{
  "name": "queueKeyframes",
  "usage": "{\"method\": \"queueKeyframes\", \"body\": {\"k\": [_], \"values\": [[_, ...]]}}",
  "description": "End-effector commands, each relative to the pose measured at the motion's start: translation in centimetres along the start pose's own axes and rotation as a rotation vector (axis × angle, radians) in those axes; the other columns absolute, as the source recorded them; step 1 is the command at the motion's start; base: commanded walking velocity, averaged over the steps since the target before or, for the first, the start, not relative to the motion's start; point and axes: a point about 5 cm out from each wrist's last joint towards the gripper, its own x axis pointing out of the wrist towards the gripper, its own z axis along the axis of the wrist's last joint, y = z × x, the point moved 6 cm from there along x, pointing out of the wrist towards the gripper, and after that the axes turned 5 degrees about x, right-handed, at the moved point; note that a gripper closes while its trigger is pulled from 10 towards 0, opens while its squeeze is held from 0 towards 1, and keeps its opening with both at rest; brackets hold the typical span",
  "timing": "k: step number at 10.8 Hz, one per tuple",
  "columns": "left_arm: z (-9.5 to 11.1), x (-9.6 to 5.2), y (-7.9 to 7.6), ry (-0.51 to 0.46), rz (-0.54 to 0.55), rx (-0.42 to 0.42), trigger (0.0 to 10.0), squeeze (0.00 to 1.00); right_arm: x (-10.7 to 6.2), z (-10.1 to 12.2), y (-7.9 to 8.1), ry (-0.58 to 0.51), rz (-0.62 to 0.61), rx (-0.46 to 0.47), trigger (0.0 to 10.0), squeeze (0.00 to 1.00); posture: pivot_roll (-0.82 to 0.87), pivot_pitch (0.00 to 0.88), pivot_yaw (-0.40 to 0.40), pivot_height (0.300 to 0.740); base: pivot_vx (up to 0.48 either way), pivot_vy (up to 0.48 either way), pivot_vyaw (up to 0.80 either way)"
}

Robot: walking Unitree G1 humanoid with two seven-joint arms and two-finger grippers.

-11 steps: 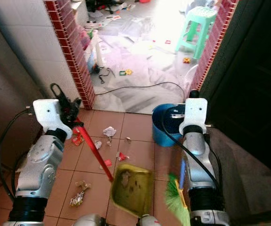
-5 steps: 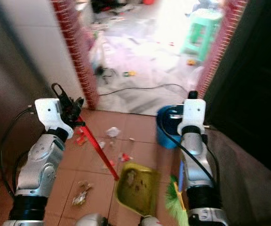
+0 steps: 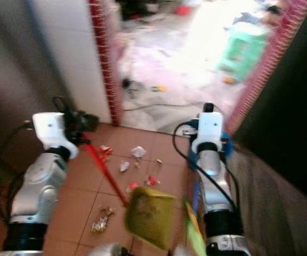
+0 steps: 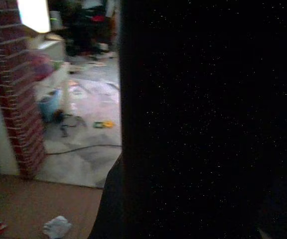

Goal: Sweep floor

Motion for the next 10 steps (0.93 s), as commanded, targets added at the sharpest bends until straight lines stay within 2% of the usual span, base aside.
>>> {"method": "queueKeyframes", "body": {"k": [1, 4, 5, 6, 8, 10], "values": [[1.8, 0.4, -1.2, -0.061, -0.039, -0.015, 10.0, 0.00, 0.2, 0.4, -0.8, -0.010, -0.025, -0.012, 10.0, 0.00, -0.07, 0.000, 0.055, 0.740, 0.000, 0.319, -0.55], [1.7, 0.4, -1.4, -0.055, -0.043, -0.011, 10.0, 0.00, 0.3, 0.5, -0.8, -0.016, -0.019, -0.014, 10.0, 0.00, -0.07, 0.000, 0.060, 0.740, 0.000, 0.314, -0.80], [1.6, 0.5, -1.4, -0.054, -0.042, -0.002, 10.0, 0.00, 0.4, 0.3, -0.5, -0.002, 0.006, -0.003, 10.0, 0.00, -0.07, 0.000, 0.064, 0.740, 0.000, 0.000, -0.43], [1.6, 0.5, -1.5, -0.062, -0.034, 0.027, 10.0, 0.00, -0.2, 0.0, 0.2, 0.013, 0.044, 0.001, 10.0, 0.00, -0.07, 0.000, 0.067, 0.740, 0.000, 0.000, 0.00], [1.9, 0.2, -1.4, -0.080, -0.031, 0.025, 10.0, 0.00, 0.0, -0.1, 0.4, 0.038, 0.088, 0.001, 10.0, 0.00, -0.07, 0.000, 0.077, 0.740, 0.000, 0.000, 0.00], [3.2, 0.6, -1.5, -0.117, -0.037, -0.015, 10.0, 0.00, 0.0, 0.1, 1.1, 0.031, 0.168, -0.029, 10.0, 0.00, -0.07, 0.000, 0.053, 0.740, 0.000, 0.000, 0.00]]}}
